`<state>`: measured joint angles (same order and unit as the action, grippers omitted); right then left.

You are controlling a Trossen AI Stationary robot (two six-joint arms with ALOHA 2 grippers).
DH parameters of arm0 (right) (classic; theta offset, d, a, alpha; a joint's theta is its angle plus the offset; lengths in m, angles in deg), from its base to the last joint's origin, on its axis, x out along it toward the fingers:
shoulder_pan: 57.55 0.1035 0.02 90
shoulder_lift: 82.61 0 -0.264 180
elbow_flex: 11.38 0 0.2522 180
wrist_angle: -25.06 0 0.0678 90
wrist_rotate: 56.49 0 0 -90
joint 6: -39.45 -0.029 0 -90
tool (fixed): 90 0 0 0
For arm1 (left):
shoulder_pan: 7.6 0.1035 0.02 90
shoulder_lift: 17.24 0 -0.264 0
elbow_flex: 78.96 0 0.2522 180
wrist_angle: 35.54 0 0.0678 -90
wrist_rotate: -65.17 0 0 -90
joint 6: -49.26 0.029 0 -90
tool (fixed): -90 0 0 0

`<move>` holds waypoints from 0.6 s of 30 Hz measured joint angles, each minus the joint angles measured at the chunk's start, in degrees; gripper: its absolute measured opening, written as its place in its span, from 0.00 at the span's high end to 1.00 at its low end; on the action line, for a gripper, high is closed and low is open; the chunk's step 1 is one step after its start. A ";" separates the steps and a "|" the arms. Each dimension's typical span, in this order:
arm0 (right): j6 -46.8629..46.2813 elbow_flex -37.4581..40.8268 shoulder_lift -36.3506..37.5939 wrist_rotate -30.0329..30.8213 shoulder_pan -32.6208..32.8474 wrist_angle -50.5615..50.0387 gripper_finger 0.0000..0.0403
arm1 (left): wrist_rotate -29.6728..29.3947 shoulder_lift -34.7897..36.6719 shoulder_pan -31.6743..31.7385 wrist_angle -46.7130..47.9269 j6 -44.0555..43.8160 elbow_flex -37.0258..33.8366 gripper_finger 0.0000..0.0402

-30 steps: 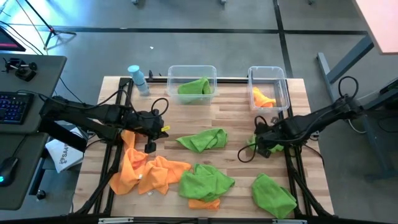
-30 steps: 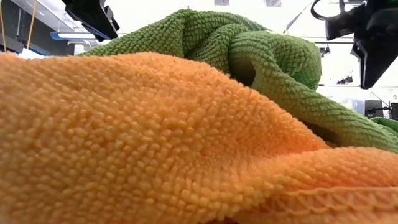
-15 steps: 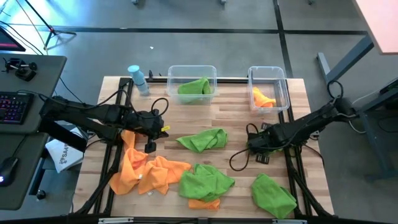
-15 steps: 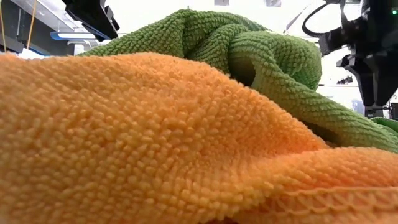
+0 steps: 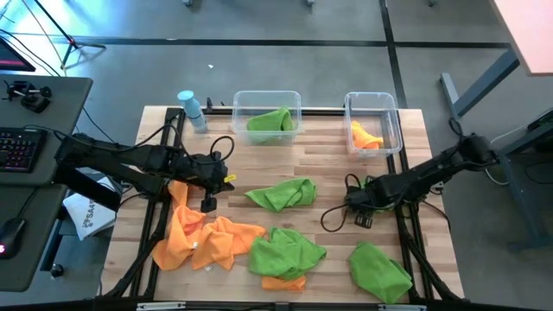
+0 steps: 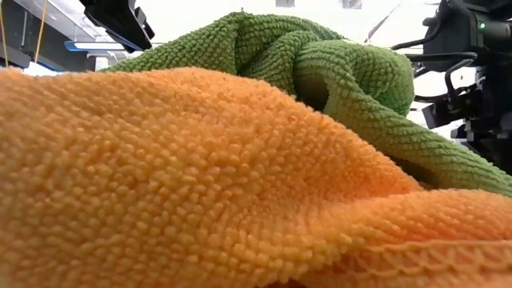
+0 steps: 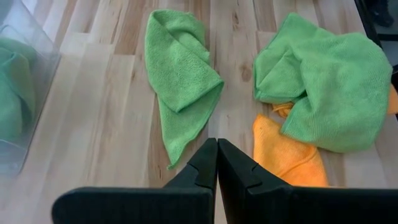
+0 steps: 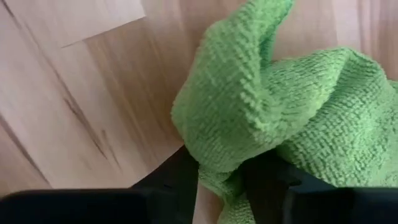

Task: Sort microfiber towel by color & place in baskets
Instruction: Put the green towel into the left transparent bin

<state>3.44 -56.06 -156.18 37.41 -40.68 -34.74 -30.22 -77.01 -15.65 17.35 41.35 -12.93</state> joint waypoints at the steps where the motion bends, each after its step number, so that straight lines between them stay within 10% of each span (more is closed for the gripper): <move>1: 0.02 0.36 0.03 0.45 -0.06 0.30 0.79 | 0.00 0.00 0.03 0.00 0.38 0.00 1.00; 6: 1.37 -1.44 -0.22 1.19 -0.84 -0.42 0.97 | -1.21 0.00 0.07 0.04 0.64 0.00 1.00; 18: 10.47 -28.36 -0.30 17.53 -1.08 -10.54 0.99 | -2.69 0.04 1.06 4.01 2.39 0.00 1.00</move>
<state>13.91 -84.42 -156.47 54.94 -41.76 -45.28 -32.91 -76.97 -14.59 21.36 43.74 -12.93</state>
